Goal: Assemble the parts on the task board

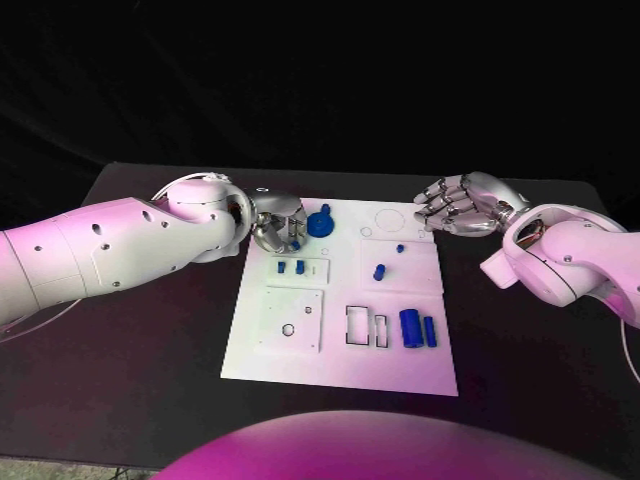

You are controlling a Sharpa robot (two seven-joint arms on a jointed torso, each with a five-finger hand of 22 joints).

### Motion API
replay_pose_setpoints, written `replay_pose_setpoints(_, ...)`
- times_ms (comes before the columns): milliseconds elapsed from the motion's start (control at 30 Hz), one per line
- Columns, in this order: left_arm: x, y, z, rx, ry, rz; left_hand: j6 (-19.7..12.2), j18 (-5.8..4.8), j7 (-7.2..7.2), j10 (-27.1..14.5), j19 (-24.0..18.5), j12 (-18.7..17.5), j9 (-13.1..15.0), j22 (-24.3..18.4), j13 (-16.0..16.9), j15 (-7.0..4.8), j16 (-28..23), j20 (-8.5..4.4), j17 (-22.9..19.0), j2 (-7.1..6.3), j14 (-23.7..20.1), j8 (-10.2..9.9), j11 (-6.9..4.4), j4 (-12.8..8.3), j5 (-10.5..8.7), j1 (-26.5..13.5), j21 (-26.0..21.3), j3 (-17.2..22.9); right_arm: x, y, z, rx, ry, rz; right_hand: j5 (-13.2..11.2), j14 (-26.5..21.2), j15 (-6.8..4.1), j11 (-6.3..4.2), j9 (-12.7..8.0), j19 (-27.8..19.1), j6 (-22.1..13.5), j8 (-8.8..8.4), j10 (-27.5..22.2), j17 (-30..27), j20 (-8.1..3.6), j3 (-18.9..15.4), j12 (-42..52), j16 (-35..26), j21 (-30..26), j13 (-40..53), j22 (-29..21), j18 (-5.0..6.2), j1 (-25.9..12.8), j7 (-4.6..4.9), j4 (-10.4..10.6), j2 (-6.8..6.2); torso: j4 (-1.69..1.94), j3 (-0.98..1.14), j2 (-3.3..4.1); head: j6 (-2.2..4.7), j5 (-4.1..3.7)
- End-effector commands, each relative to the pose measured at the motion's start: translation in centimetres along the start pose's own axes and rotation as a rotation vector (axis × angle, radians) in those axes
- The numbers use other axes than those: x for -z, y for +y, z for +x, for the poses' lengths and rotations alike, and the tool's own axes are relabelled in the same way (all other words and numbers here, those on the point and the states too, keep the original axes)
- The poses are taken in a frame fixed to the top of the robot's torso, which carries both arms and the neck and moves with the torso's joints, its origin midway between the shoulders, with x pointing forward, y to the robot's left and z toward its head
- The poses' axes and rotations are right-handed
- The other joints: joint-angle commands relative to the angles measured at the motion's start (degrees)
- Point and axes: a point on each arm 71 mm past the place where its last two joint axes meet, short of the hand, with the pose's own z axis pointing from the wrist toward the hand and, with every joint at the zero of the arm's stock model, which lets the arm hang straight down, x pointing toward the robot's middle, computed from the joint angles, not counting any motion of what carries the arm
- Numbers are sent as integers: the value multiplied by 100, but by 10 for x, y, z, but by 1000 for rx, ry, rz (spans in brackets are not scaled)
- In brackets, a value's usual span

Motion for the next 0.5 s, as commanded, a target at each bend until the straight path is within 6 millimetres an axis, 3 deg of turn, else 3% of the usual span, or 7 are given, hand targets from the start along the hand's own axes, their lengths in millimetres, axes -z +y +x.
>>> replay_pose_setpoints(33,-1,0,3,13,38,-7,24,-67,0,15,-12,-45,7,713,-14,15,-54,2,-40,-5,-58,-52,7,-21,-40,-66,-34,-12,0,1,1,5,14,-9,-4,-23,3,2,-12,1,-13,25,-24,-8,6,-1,35,-25,-6,-8,-11,74,-10,483,-28,28,2,1,1,1,0)
replay_pose_setpoints(500,0,3,4,14,47,-28,-247,-67,72,-25,-42,-185,-29,701,-39,63,-67,39,-112,-69,-102,-260,65,-5,22,-200,-77,-54,0,1,1,5,13,-10,-4,-24,4,3,-15,0,-16,27,-26,-11,6,-1,35,-27,-6,-10,-16,74,-12,484,-30,28,3,0,1,1,1)
